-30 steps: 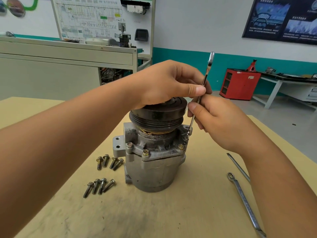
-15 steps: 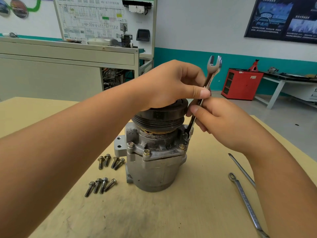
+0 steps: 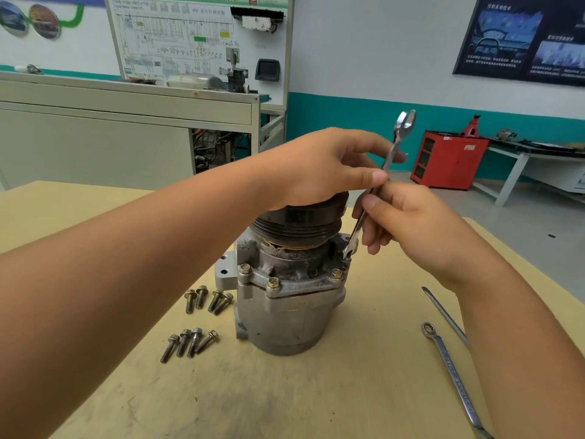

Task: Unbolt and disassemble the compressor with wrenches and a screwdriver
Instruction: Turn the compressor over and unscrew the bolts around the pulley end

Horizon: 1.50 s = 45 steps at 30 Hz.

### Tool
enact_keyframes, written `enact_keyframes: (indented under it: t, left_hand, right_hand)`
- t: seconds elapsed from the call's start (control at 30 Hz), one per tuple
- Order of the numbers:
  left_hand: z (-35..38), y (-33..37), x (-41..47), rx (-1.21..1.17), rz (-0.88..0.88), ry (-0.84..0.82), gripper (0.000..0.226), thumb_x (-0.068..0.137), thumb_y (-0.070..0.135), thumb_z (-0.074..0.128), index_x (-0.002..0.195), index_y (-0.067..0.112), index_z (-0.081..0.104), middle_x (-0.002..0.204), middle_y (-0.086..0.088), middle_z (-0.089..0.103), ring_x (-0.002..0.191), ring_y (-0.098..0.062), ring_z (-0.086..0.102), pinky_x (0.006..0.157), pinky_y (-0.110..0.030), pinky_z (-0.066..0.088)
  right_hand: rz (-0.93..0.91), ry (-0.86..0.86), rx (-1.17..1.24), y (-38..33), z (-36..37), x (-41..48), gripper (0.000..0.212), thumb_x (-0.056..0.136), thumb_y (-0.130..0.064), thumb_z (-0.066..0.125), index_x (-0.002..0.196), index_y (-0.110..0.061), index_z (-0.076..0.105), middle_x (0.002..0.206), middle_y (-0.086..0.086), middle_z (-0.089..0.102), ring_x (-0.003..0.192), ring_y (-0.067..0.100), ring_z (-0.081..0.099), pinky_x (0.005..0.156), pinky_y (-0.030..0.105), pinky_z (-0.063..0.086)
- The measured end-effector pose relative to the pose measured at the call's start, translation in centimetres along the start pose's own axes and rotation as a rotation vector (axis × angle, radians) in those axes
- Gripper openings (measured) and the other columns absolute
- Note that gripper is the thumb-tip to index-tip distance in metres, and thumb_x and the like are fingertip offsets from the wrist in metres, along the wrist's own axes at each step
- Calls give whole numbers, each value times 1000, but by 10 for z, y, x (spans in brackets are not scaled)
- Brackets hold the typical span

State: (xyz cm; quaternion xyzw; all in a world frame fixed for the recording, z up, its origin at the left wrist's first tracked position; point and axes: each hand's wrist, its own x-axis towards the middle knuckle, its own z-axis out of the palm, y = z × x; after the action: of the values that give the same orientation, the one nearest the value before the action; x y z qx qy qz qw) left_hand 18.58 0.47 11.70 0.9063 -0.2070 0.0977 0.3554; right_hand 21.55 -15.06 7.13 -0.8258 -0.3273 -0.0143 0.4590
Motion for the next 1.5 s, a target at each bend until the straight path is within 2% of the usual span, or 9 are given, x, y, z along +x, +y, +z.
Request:
enact_keyframes:
  t: [0.17, 0.33, 0.43, 0.67, 0.9, 1.07, 1.23, 1.33, 1.5]
  left_hand:
    - [-1, -2, 3, 5, -33, 37, 11, 95, 24, 55, 97, 32, 62, 100, 9, 69, 100, -8, 62, 96, -32, 45]
    - [0, -4, 7, -1, -59, 101, 13, 91, 24, 61, 82, 33, 62, 84, 13, 67, 72, 9, 59, 69, -4, 43]
    - [0, -6, 7, -15, -94, 169, 9, 88, 26, 66, 80, 27, 63, 80, 8, 68, 66, 4, 58, 68, -10, 45]
    - [-3, -6, 2, -40, -152, 249, 26, 78, 33, 75, 67, 20, 56, 68, 0, 57, 59, -10, 47, 60, -22, 39]
    - [-4, -6, 2, -47, -144, 246, 30, 77, 34, 76, 63, 20, 53, 63, 1, 55, 57, -11, 45, 60, -24, 39]
    - [-5, -6, 1, -27, -129, 249, 31, 77, 34, 76, 60, 22, 52, 44, 15, 49, 40, 1, 39, 41, -9, 33]
    - [-4, -1, 0, 34, -130, 292, 34, 78, 30, 76, 58, 20, 50, 45, 12, 48, 40, 0, 40, 41, -8, 32]
    - [1, 0, 1, 114, -126, 358, 36, 79, 21, 73, 56, 18, 46, 35, 16, 44, 36, 3, 43, 37, -7, 30]
    - [4, 2, -3, 187, -107, 357, 22, 81, 23, 69, 66, 16, 55, 46, 19, 54, 47, 8, 50, 42, -6, 34]
  right_hand:
    - [-28, 22, -189, -2, 6, 0, 17, 98, -33, 45, 82, -28, 50, 66, -9, 51, 58, 4, 48, 55, 23, 34]
    - [-65, 89, -308, -3, 12, 1, 16, 98, -31, 44, 85, -23, 47, 70, -4, 52, 63, 9, 49, 50, 20, 35]
    - [-100, 120, -314, -2, 16, 1, 9, 98, -26, 45, 92, -20, 47, 73, -1, 55, 70, 15, 54, 58, 29, 41]
    - [-96, 142, -174, -2, 8, 1, 18, 94, -22, 56, 77, -28, 52, 49, -3, 53, 43, 4, 46, 50, 25, 34]
    - [-48, 46, -68, -6, 8, -1, 16, 98, -16, 49, 87, -27, 55, 61, -4, 70, 49, 11, 65, 55, 24, 40]
    - [-41, 22, -54, -7, 5, -2, 16, 97, -16, 50, 85, -25, 55, 62, -3, 70, 53, 12, 67, 57, 27, 42]
    - [-39, 6, -174, -8, 6, -2, 17, 89, -19, 63, 83, -30, 52, 62, -6, 70, 52, 6, 65, 57, 24, 46]
    - [-35, 16, -282, -8, 10, 0, 18, 88, -19, 62, 78, -30, 52, 61, -6, 68, 52, 3, 64, 46, 12, 41]
    - [-59, 11, -414, -7, 12, 0, 16, 91, -22, 55, 77, -27, 50, 67, -5, 64, 58, 6, 61, 47, 14, 41]
